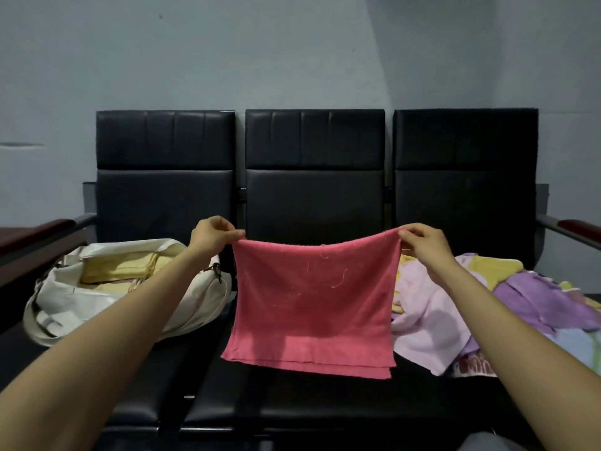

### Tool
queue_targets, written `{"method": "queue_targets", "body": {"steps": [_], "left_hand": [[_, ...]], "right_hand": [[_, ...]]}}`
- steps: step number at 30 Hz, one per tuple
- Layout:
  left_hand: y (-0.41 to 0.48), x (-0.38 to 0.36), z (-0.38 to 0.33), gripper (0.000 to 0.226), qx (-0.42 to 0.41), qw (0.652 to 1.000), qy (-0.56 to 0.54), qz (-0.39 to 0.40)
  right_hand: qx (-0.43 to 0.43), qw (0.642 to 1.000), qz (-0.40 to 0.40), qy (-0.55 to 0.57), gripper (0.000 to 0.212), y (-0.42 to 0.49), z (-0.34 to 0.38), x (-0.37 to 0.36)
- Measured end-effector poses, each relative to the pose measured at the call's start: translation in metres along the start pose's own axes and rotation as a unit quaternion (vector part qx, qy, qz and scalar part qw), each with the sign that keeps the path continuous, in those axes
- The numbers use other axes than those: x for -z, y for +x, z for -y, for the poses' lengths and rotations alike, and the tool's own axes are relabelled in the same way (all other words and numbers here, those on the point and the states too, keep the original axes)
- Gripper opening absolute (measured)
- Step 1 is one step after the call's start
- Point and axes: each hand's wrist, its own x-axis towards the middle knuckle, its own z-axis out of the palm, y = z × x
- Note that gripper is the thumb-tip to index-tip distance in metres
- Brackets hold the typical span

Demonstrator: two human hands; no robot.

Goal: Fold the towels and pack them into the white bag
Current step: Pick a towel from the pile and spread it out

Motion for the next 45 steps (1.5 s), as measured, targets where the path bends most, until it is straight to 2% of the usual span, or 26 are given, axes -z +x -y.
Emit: {"method": "queue_targets", "body": {"steps": [5, 9, 12, 15, 17, 19, 21, 24, 27, 29, 32, 34, 38, 42, 45], "left_hand": [[-0.017, 0.018, -0.024, 0.023, 0.018, 0.984, -0.176, -0.015], [-0.031, 0.03, -0.047, 0.021, 0.018, 0.979, -0.202, -0.025], [-0.036, 0.04, -0.062, 0.021, 0.011, 0.972, -0.231, -0.035], [-0.039, 0.05, -0.073, 0.022, -0.004, 0.965, -0.254, -0.056], [-0.043, 0.056, -0.079, 0.022, -0.015, 0.963, -0.262, -0.067], [-0.048, 0.059, -0.085, 0.023, -0.028, 0.96, -0.266, -0.08], [-0.055, 0.061, -0.091, 0.023, -0.044, 0.961, -0.259, -0.092], [-0.064, 0.064, -0.096, 0.022, -0.072, 0.956, -0.262, -0.11], [-0.077, 0.068, -0.099, 0.021, -0.103, 0.957, -0.24, -0.125], [-0.083, 0.072, -0.102, 0.02, -0.12, 0.953, -0.242, -0.135], [-0.086, 0.08, -0.106, 0.02, -0.136, 0.947, -0.255, -0.14], [-0.08, 0.085, -0.107, 0.02, -0.135, 0.952, -0.241, -0.134], [-0.047, 0.073, -0.097, 0.022, -0.091, 0.974, -0.183, -0.092], [0.001, 0.04, -0.049, 0.028, 0.005, 0.996, -0.073, -0.056], [0.036, 0.002, -0.001, 0.029, 0.073, 0.995, -0.066, -0.034]], "right_hand": [[-0.017, 0.995, 0.015, 0.094, 0.022, -0.011, 0.025, 0.012], [-0.075, 0.982, 0.087, 0.147, 0.025, -0.023, 0.052, 0.026], [-0.124, 0.957, 0.131, 0.229, 0.029, -0.031, 0.072, 0.036], [-0.129, 0.926, 0.128, 0.332, 0.023, -0.039, 0.091, 0.044], [-0.09, 0.93, 0.094, 0.343, 0.017, -0.046, 0.101, 0.047], [-0.032, 0.951, 0.033, 0.307, 0.012, -0.049, 0.105, 0.049], [0.034, 0.971, -0.005, 0.238, 0.018, -0.051, 0.105, 0.051], [0.119, 0.99, -0.04, 0.07, 0.03, -0.058, 0.107, 0.056], [0.226, 0.961, -0.09, -0.129, 0.017, -0.068, 0.115, 0.058], [0.292, 0.937, -0.114, -0.151, 0.011, -0.073, 0.123, 0.058], [0.355, 0.917, -0.145, -0.107, 0.005, -0.076, 0.135, 0.057], [0.361, 0.917, -0.15, -0.086, 0.002, -0.07, 0.138, 0.053], [0.31, 0.934, -0.149, -0.094, 0.002, -0.042, 0.114, 0.035], [0.21, 0.96, -0.104, -0.152, 0.007, 0.0, 0.053, 0.013], [0.128, 0.971, -0.063, -0.192, 0.004, 0.03, -0.006, -0.007]]}}
